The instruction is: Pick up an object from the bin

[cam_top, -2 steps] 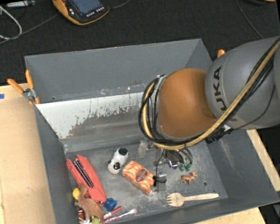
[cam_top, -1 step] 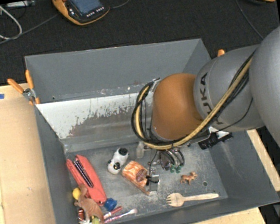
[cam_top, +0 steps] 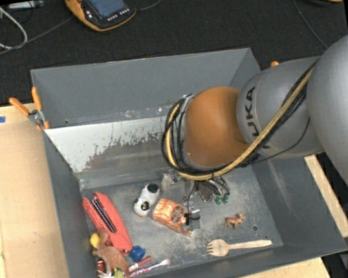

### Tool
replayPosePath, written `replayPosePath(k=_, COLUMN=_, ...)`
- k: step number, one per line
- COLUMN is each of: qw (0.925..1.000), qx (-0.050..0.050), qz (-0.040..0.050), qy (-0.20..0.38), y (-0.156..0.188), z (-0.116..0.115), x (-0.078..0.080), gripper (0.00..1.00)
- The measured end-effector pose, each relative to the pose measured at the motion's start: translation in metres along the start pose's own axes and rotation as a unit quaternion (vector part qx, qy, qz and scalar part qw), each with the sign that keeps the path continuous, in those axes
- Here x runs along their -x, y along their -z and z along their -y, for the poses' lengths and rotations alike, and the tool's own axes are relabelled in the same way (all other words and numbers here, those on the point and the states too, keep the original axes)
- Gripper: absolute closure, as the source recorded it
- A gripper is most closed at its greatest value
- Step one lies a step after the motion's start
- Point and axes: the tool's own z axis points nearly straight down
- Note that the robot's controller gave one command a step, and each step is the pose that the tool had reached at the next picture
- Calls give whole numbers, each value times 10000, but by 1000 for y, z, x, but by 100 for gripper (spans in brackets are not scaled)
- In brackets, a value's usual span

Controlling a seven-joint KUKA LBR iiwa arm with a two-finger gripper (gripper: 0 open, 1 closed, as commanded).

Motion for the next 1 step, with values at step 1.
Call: replayPosePath(k=1, qw=9988, qx=10, qz=-14, qy=-484, y=-6, z=2, x=-14, gripper=0)
